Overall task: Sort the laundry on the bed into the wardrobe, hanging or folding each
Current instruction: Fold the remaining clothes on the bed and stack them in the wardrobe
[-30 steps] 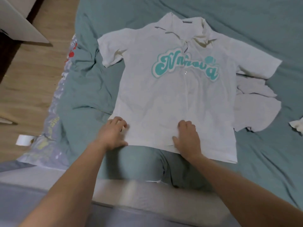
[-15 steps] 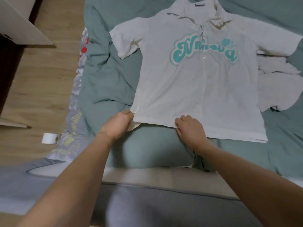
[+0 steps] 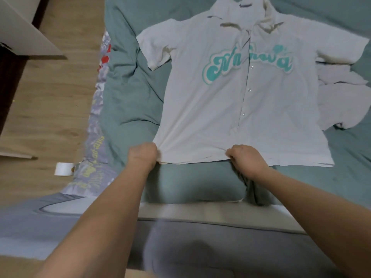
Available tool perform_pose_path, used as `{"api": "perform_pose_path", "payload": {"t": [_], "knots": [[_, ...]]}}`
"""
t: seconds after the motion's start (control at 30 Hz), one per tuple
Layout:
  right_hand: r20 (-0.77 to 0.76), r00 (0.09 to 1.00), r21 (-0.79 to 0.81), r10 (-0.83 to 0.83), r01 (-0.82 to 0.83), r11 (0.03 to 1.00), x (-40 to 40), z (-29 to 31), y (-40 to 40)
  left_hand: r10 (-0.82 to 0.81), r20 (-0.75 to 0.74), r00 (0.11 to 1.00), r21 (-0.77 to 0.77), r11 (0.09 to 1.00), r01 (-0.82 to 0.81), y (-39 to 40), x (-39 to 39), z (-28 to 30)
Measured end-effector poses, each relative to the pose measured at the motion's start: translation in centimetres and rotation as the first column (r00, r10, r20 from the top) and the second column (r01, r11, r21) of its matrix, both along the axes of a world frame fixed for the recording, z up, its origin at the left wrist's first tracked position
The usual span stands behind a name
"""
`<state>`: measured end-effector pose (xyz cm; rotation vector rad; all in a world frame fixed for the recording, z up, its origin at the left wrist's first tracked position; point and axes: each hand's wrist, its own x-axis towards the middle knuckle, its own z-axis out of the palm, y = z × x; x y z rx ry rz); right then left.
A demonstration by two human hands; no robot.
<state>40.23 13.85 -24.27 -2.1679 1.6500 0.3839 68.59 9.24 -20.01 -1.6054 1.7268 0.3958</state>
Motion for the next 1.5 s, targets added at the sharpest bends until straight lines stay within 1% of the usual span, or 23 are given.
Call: {"api": "perform_pose_path", "payload": {"t": [0.1,0.13,0.17,0.23,0.3,0.33,0.4,0.47,0.53,0.6,0.67,0.73,0.87,0.97,1.07,1.17,1.23,1.3,1.33,1.4,1.43,1.47,1.5], "knots": [[0.083,0.996,0.061,0.042,-0.047,0.997,-1.2,1.1,0.6,-0.025,0.078,0.997,0.231,0.973,0.006,-0.7,-1.5,2.5],[0.091,0.995,0.115,0.05,-0.06,0.992,-1.6,1.4,0.6,-0.027,0.098,0.995,0.291,0.957,-0.002,-0.9,-2.3,3.2],[0.112,0.993,0.17,0.04,-0.059,0.984,-2.2,1.8,0.6,-0.022,0.073,0.997,0.301,0.954,-0.001,-1.1,-3.3,3.4],[0.149,0.986,0.184,-0.071,0.043,0.982,-3.6,2.5,0.4,0.01,-0.097,0.995,0.206,0.978,0.01,-1.6,-6.3,2.7],[0.126,0.975,0.068,-0.182,0.175,0.982,-5.6,2.8,0.6,-0.013,-0.33,0.944,0.047,0.998,0.03,-1.7,-10.3,1.7],[0.063,0.982,0.018,-0.179,0.178,0.984,-6.5,2.6,0.8,-0.037,-0.427,0.903,-0.014,0.999,0.035,-1.7,-12.5,1.2],[-0.087,0.985,0.003,-0.149,0.149,0.989,-8.4,1.9,1.3,-0.033,-0.575,0.817,-0.026,0.999,0.022,-1.5,-16.6,0.3],[-0.173,0.972,0.008,-0.161,0.165,0.986,-9.9,1.3,1.5,-0.002,-0.635,0.772,0.013,1.0,0.014,-1.2,-19.8,-1.1],[-0.219,0.962,-0.025,-0.161,0.16,0.987,-11.2,0.6,1.7,-0.011,-0.601,0.799,0.012,1.0,0.023,-0.9,-21.6,-2.6],[-0.247,0.96,-0.045,-0.133,0.125,0.991,-12.2,-0.1,1.8,-0.019,-0.537,0.843,-0.046,0.999,-0.007,-0.8,-22.5,-3.9],[-0.252,0.96,-0.052,-0.122,0.112,0.992,-13.0,-0.8,2.1,0.064,-0.504,0.861,-0.087,0.988,-0.124,-0.7,-22.9,-4.7],[-0.212,0.971,-0.056,-0.108,0.099,0.994,-13.6,-1.3,2.3,0.156,-0.481,0.863,-0.108,0.966,-0.235,-0.8,-23.2,-5.3],[-0.145,0.987,0.018,-0.069,0.072,0.997,-14.7,-1.5,2.8,0.254,-0.449,0.857,-0.083,0.943,-0.323,-1.4,-24.2,-6.0],[-0.133,0.986,0.1,-0.099,0.113,0.989,-15.7,-0.7,3.1,0.348,-0.498,0.794,-0.012,0.913,-0.407,-1.3,-24.9,-6.5],[-0.141,0.98,0.186,-0.139,0.165,0.969,-16.1,0.0,3.0,0.387,-0.571,0.724,0.06,0.899,-0.434,-1.0,-25.5,-6.4],[-0.082,0.967,0.243,-0.242,0.254,0.936,-15.7,0.3,2.6,0.479,-0.645,0.595,0.223,0.863,-0.454,-0.4,-25.8,-6.6],[0.007,0.952,0.183,-0.307,0.301,0.936,-15.2,0.5,2.3,0.536,-0.711,0.454,0.297,0.816,-0.496,-0.2,-25.3,-6.4],[0.091,0.952,0.05,-0.291,0.288,0.956,-14.3,0.3,2.1,0.554,-0.722,0.414,0.289,0.785,-0.547,0.1,-23.9,-5.9],[0.123,0.954,0.047,-0.272,0.268,0.962,-13.7,0.3,2.0,0.561,-0.702,0.44,0.272,0.781,-0.562,0.2,-23.0,-6.1],[0.105,0.966,0.185,-0.235,0.214,0.959,-12.6,0.2,1.7,0.553,-0.633,0.541,0.242,0.806,-0.54,0.5,-21.6,-5.8],[0.06,0.976,0.274,-0.211,0.187,0.943,-12.2,0.1,1.5,0.574,-0.591,0.566,0.286,0.806,-0.518,0.6,-21.2,-5.4],[0.025,0.981,0.342,-0.195,0.175,0.923,-11.8,0.1,1.2,0.618,-0.55,0.561,0.371,0.783,-0.499,0.4,-21.0,-5.1],[0.009,0.979,0.37,-0.202,0.184,0.91,-11.7,0.2,0.7,0.657,-0.498,0.566,0.465,0.754,-0.465,-0.1,-21.0,-4.4]]}}
